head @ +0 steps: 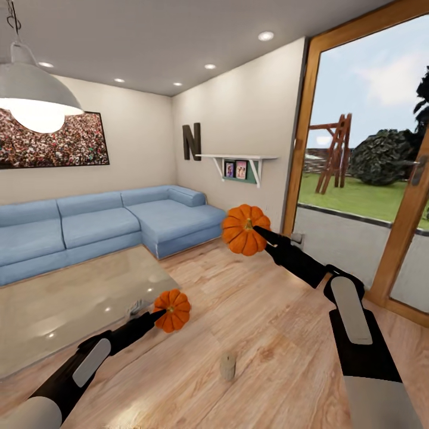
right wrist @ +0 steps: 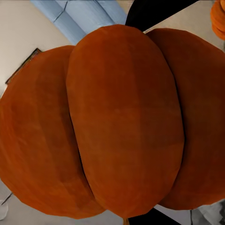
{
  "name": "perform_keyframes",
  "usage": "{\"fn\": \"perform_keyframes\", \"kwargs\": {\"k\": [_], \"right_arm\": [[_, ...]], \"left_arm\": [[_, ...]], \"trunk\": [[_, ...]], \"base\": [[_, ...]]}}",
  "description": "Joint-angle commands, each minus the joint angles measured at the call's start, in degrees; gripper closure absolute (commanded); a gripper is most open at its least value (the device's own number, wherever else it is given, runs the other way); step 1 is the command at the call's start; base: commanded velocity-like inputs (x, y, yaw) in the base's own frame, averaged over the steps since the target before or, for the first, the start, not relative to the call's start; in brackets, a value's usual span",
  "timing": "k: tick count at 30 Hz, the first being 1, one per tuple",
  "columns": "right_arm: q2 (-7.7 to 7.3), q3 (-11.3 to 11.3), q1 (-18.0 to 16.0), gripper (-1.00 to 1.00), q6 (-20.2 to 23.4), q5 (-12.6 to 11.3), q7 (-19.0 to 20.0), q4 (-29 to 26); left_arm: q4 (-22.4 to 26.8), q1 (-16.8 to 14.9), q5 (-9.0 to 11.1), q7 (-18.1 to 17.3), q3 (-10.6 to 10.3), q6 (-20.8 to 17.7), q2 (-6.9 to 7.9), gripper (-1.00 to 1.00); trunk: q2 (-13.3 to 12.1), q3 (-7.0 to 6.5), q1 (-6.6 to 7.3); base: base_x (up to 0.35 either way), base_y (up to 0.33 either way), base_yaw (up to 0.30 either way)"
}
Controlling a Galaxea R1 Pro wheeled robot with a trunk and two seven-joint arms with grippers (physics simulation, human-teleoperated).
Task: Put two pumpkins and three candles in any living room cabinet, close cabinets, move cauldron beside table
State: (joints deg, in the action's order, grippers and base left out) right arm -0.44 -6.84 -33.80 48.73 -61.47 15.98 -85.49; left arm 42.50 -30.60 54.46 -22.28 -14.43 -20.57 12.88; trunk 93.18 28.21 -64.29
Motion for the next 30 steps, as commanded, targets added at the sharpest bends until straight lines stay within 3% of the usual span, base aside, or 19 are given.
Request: {"fn": "perform_keyframes", "kwargs": {"k": [1,9,30], "right_arm": [[0.0,-0.1,0.0,1.0,0.3,0.0,0.2,0.0],[0.0,-0.1,0.0,1.0,0.3,0.0,0.2,0.0],[0.09,-0.1,0.0,1.0,0.3,0.0,0.1,0.0]], "left_arm": [[0.0,-0.1,0.7,0.0,-0.2,-0.3,0.04,1.0],[0.0,-0.1,0.7,0.0,-0.1,-0.3,0.04,1.0],[-0.1,-0.1,0.7,-0.1,-0.1,-0.2,0.04,1.0]], "trunk": [[0.0,0.06,0.0],[0.0,0.06,0.0],[0.0,0.06,0.0]], "base": [[0.0,0.0,0.28],[0.0,0.0,0.235],[0.0,0.0,0.013]]}}
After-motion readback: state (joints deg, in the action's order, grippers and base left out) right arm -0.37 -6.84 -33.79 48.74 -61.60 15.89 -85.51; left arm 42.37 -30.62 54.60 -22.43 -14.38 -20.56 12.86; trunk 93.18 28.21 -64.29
